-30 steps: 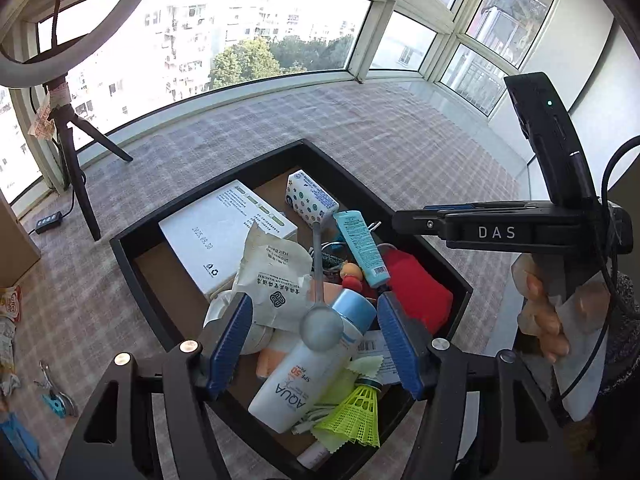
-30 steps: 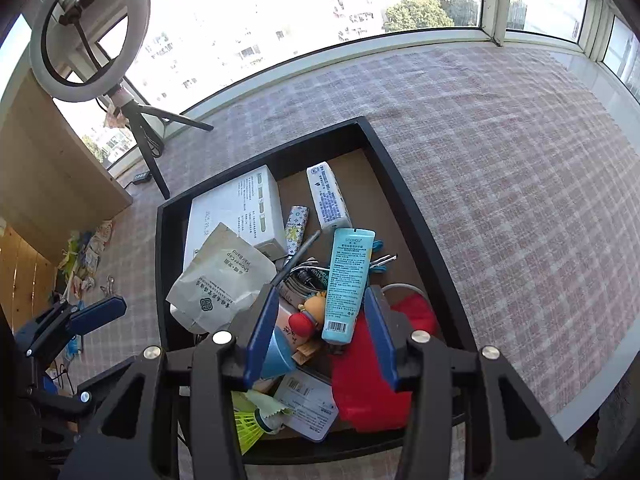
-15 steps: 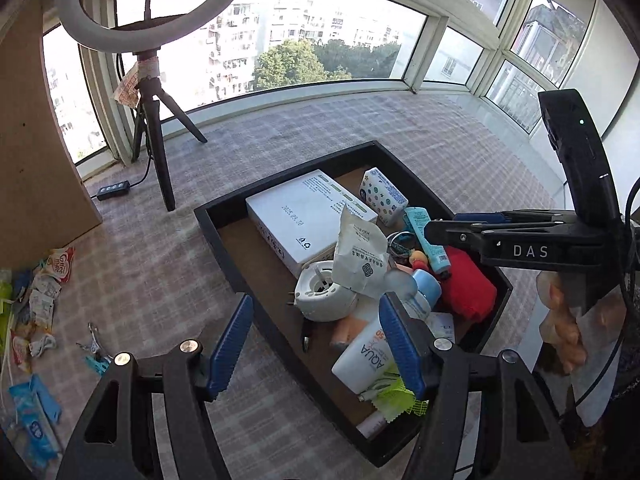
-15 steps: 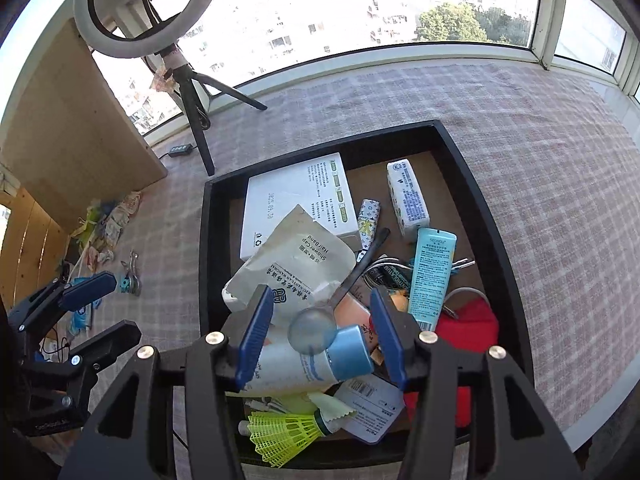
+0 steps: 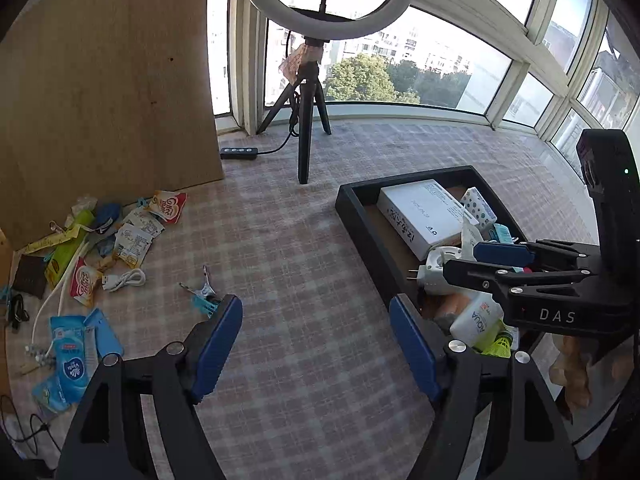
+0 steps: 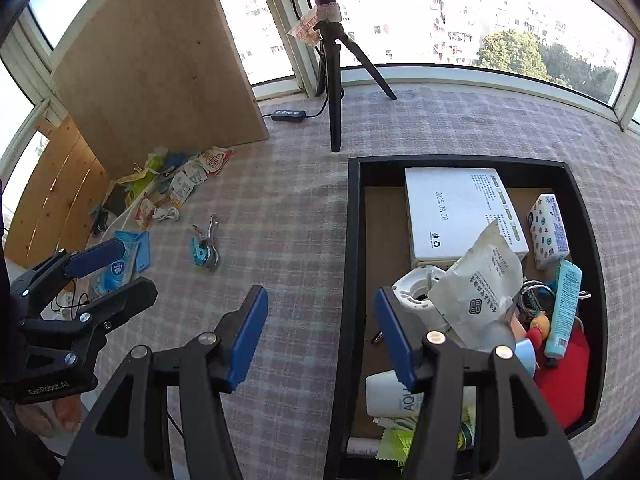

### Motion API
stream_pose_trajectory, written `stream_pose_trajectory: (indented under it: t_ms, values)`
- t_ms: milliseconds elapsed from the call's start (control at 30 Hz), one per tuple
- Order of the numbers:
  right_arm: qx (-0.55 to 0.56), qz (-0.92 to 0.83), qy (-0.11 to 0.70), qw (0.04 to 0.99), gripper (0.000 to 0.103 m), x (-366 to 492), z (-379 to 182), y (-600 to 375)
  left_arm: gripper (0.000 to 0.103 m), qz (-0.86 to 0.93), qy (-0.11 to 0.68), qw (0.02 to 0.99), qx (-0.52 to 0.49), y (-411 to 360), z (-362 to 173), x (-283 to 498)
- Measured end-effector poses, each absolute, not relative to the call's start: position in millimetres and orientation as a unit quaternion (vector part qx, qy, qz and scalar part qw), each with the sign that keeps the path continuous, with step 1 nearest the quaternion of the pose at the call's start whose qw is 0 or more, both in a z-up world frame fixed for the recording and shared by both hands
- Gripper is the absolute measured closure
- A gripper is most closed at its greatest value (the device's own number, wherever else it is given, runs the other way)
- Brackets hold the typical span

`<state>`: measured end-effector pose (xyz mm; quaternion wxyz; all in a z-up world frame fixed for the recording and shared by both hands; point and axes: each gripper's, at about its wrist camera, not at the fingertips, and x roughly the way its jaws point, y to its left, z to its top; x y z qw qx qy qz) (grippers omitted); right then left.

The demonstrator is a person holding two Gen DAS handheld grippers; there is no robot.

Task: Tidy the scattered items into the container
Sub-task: 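Move both open tools back over the remaining clutter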

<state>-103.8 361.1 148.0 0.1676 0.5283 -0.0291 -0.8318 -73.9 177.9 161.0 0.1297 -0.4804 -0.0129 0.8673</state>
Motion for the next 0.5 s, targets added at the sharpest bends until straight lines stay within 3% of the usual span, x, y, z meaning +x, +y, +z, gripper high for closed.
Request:
stream_pose_trajectory:
  t_ms: [500]
  values:
    - [0.543,-0.809,0.024,0.224,0.044,-83.3,109.9,254.2,0.027,0.845,-0.073,-0.016,-0.529,56.2,103.4,-48.0]
